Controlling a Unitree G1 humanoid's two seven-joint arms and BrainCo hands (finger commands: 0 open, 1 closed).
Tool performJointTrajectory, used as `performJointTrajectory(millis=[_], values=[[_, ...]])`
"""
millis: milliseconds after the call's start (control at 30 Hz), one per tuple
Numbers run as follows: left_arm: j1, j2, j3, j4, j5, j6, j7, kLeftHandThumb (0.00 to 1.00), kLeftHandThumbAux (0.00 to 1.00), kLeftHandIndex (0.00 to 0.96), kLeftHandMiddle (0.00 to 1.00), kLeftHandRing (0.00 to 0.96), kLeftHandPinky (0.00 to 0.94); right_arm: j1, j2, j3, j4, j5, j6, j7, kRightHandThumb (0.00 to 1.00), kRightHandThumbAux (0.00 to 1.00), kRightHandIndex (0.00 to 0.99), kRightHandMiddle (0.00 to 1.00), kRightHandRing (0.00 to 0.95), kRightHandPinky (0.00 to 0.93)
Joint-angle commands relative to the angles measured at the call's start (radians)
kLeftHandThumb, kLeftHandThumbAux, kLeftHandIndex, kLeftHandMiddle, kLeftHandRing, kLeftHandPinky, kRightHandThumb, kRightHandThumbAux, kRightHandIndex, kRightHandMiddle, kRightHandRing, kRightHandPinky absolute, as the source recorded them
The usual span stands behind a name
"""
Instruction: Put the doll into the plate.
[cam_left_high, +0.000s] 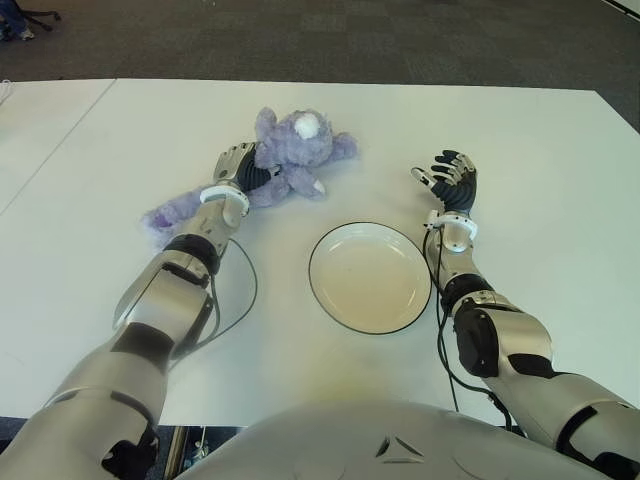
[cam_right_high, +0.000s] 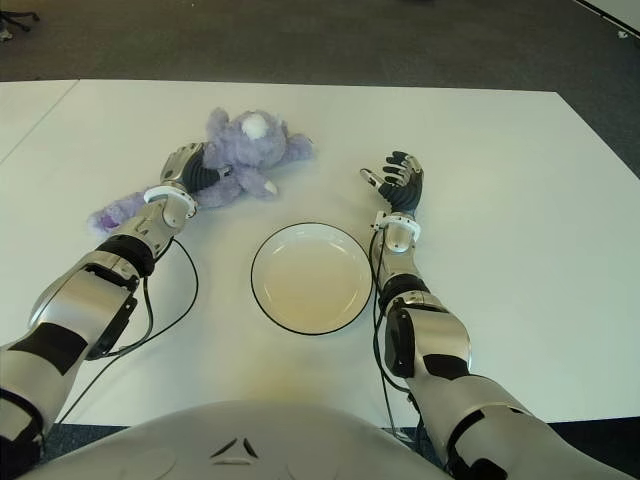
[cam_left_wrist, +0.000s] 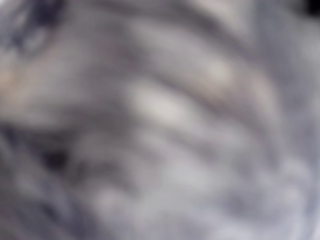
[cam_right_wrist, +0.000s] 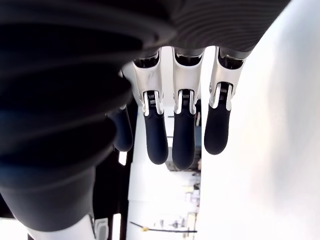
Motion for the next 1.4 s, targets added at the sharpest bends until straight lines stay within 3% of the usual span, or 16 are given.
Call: performJointTrajectory(millis=[33, 100, 333, 700, 833, 967, 1400], values=[[0.015, -0.025, 0.000, 0.052, 0.020, 0.060, 0.003, 0.749, 0.695, 0.441, 0.826, 0.825, 0.819, 0.221, 0.060, -0.010, 0.132, 0.018, 0.072, -0.008, 0.000, 0.888, 0.288, 0.347, 0.385, 0.392], [0.011, -0.024, 0.000, 0.049, 0.021, 0.057, 0.007, 0.749, 0.695, 0.441, 0.827, 0.825, 0.818, 0.222, 0.060, -0.010, 0.131, 0.018, 0.070, -0.008, 0.000, 0.888, 0.288, 0.347, 0.385, 0.393], [0.020, 0.024, -0.016, -0.098, 0.057, -0.050, 0.118, 0.747, 0.695, 0.440, 0.864, 0.851, 0.850, 0.228, 0.062, -0.008, 0.131, 0.016, 0.057, -0.006, 0.000, 0.874, 0.282, 0.343, 0.389, 0.406], [0.064, 0.094, -0.053, -0.338, 0.202, -0.048, 0.220, 0.738, 0.698, 0.437, 0.977, 0.905, 0.861, 0.234, 0.060, 0.010, 0.131, -0.001, 0.050, -0.014, 0.000, 0.870, 0.276, 0.343, 0.391, 0.403], [0.101, 0.131, -0.019, -0.474, 0.212, -0.042, 0.174, 0.739, 0.697, 0.437, 0.977, 0.900, 0.853, 0.234, 0.061, 0.013, 0.131, -0.002, 0.051, -0.018, 0.000, 0.872, 0.275, 0.343, 0.390, 0.400], [0.176, 0.219, 0.049, -0.785, 0.219, -0.023, 0.078, 0.740, 0.696, 0.437, 0.980, 0.900, 0.852, 0.232, 0.062, 0.017, 0.132, -0.005, 0.062, -0.029, 0.000, 0.879, 0.284, 0.343, 0.384, 0.381], [0.300, 0.281, 0.135, -1.153, 0.267, 0.021, -0.005, 0.741, 0.693, 0.438, 0.968, 0.909, 0.866, 0.229, 0.060, 0.028, 0.134, -0.010, 0.063, -0.020, 0.000, 0.871, 0.283, 0.342, 0.379, 0.383]])
